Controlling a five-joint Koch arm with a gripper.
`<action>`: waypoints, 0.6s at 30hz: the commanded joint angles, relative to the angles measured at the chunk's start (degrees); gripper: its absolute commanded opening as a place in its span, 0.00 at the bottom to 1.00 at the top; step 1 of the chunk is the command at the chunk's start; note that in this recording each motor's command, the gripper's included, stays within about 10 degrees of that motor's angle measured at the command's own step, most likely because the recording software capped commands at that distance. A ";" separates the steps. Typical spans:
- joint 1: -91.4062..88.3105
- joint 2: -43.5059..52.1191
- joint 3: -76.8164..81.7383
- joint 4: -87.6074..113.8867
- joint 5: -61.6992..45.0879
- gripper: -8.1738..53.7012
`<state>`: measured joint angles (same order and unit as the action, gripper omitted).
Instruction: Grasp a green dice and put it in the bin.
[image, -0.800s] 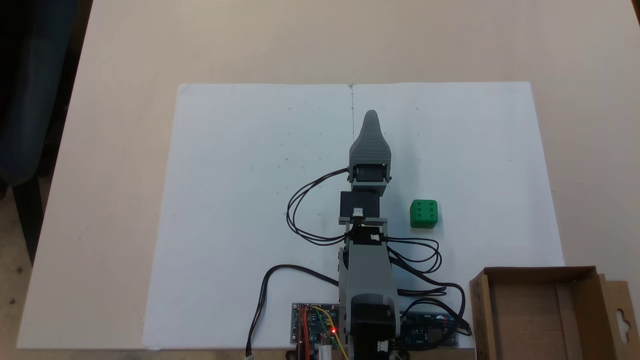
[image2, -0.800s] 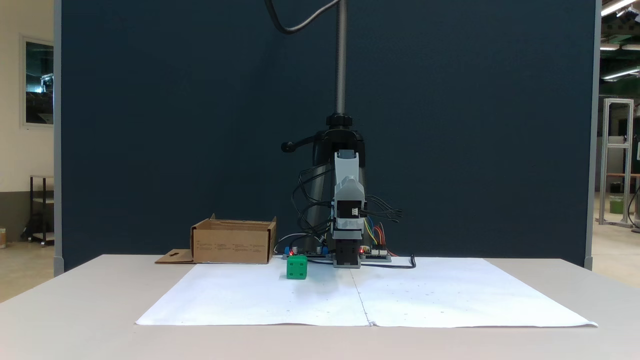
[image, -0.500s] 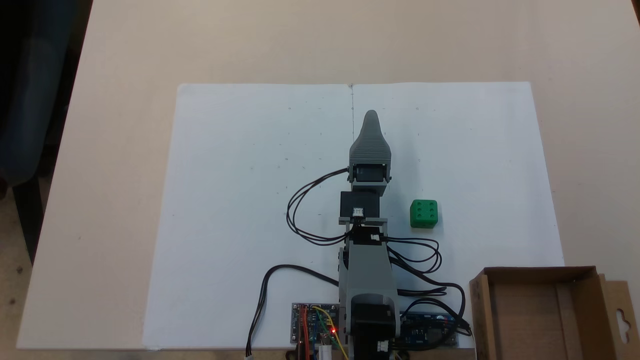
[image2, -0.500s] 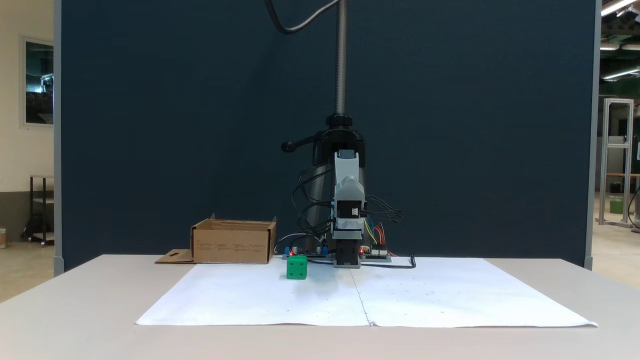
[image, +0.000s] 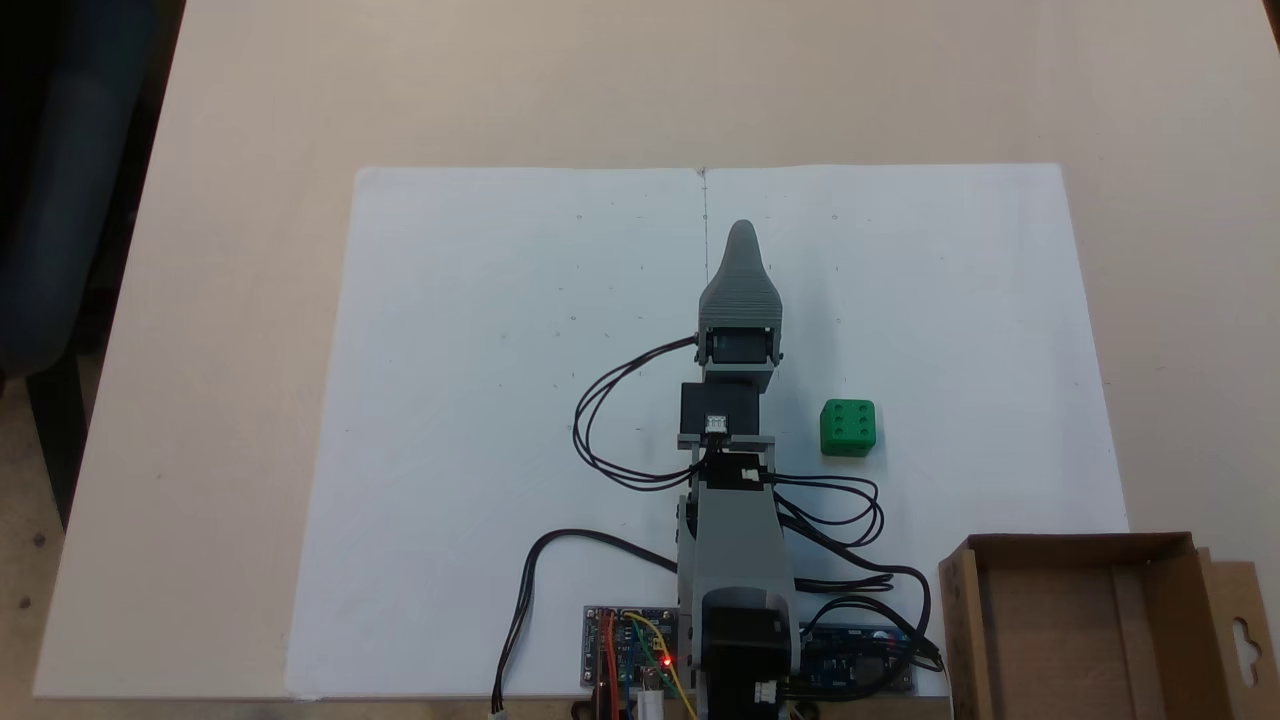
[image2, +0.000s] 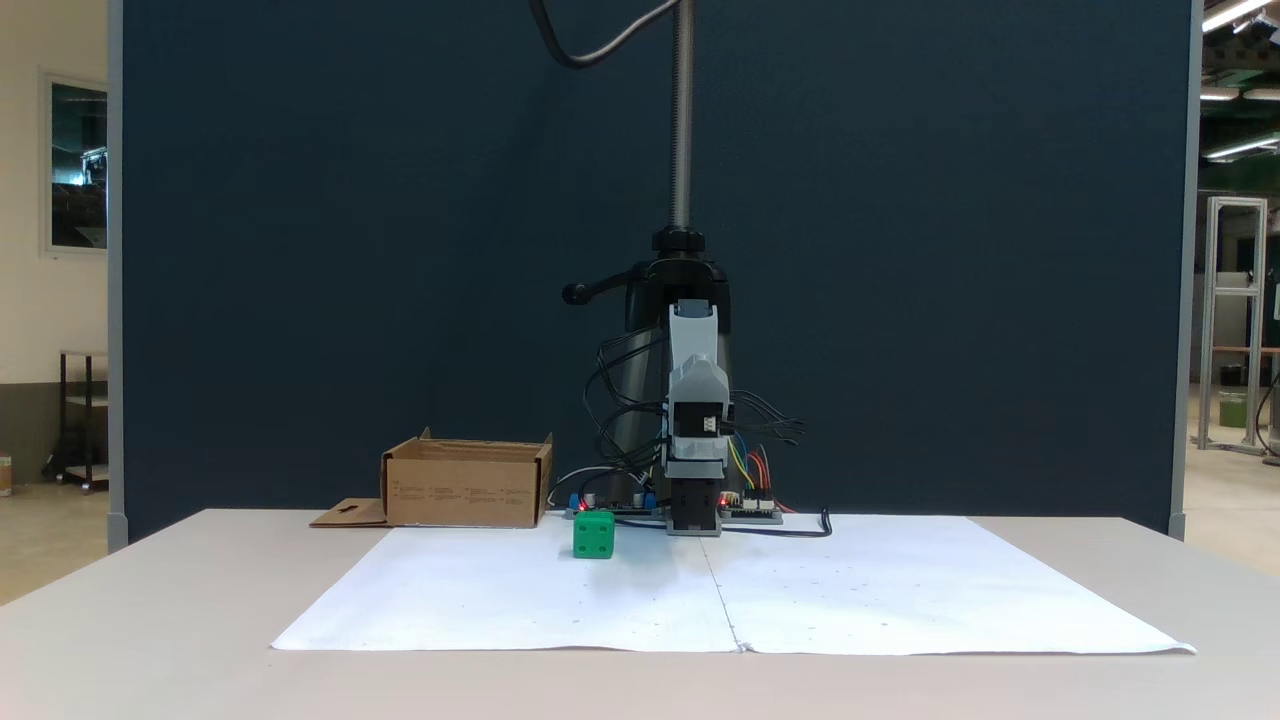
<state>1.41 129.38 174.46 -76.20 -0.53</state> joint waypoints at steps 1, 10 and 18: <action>0.44 6.24 -2.29 2.11 -2.81 0.80; 1.14 6.33 -11.87 23.82 -2.64 0.80; 2.99 6.59 -21.97 48.34 -2.02 0.81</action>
<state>2.90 129.38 156.09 -30.59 -0.53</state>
